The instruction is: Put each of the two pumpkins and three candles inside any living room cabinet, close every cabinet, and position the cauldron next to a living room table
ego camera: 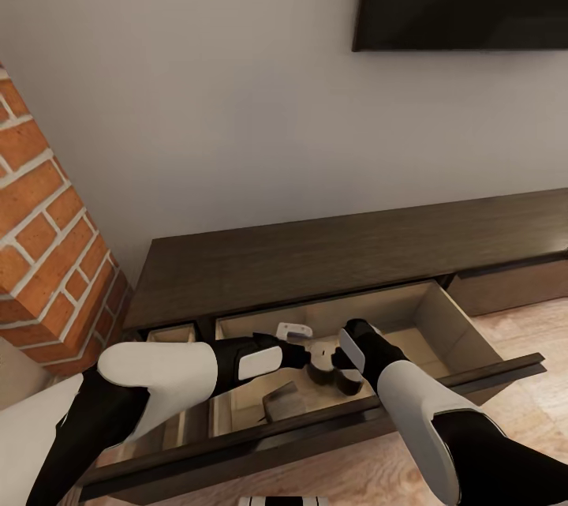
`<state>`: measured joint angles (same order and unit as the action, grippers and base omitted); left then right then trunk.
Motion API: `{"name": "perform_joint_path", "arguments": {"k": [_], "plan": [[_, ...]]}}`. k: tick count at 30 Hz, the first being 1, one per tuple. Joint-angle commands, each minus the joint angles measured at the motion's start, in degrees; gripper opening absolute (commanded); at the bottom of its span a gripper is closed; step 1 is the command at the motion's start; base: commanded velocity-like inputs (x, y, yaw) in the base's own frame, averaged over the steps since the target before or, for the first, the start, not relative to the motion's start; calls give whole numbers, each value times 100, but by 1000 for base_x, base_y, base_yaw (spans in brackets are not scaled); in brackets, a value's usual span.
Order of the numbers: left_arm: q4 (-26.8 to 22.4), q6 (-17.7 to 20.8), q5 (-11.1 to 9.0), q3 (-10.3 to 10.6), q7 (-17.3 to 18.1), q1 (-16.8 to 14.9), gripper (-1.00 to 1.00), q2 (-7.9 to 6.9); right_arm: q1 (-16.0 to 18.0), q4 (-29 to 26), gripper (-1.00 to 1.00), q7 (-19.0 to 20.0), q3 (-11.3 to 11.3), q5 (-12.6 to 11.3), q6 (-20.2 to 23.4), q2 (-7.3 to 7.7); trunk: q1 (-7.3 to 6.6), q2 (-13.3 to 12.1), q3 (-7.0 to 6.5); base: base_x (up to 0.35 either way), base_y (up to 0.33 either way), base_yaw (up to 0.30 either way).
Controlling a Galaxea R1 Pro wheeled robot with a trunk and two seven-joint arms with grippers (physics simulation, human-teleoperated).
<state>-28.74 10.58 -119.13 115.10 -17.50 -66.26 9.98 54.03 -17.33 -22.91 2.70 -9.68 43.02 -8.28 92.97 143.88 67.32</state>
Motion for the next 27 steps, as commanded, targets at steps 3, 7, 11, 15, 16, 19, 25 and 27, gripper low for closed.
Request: {"name": "perform_joint_path", "arguments": {"k": [3,7,11,15,16,19,25,27], "plan": [[-9,14,-96,-19,-50,-9,100,1,2,-13,100,-22,29,-65,62,2,-1,2,5,0,0,0],[-9,38,-145,-41,-109,-8,100,1,2,-15,100,-9,29,-69,127,-5,-1,2,5,0,0,0],[-6,152,-231,-53,-173,-8,100,1,2,-16,100,-4,29,-88,151,-7,-6,0,-39,0,0,0],[-2,308,-517,-57,-206,-7,100,1,2,-16,100,-3,27,-105,166,-11,-14,-4,-106,0,0,0],[0,321,-567,-57,-208,-7,100,1,2,-16,100,-3,26,-106,169,-14,-14,-4,-106,0,0,0],[5,353,-716,-58,-220,-7,100,1,2,-16,100,2,22,-113,205,-20,-14,-4,-106,0,0,0],[2,370,-873,-65,-402,-9,100,1,2,-16,100,73,20,-108,319,-18,-14,-4,-106,0,0,0],[-4,369,-943,-84,-479,-7,100,1,2,-16,100,81,20,-106,326,-18,-14,-4,-106,0,0,0]]}}
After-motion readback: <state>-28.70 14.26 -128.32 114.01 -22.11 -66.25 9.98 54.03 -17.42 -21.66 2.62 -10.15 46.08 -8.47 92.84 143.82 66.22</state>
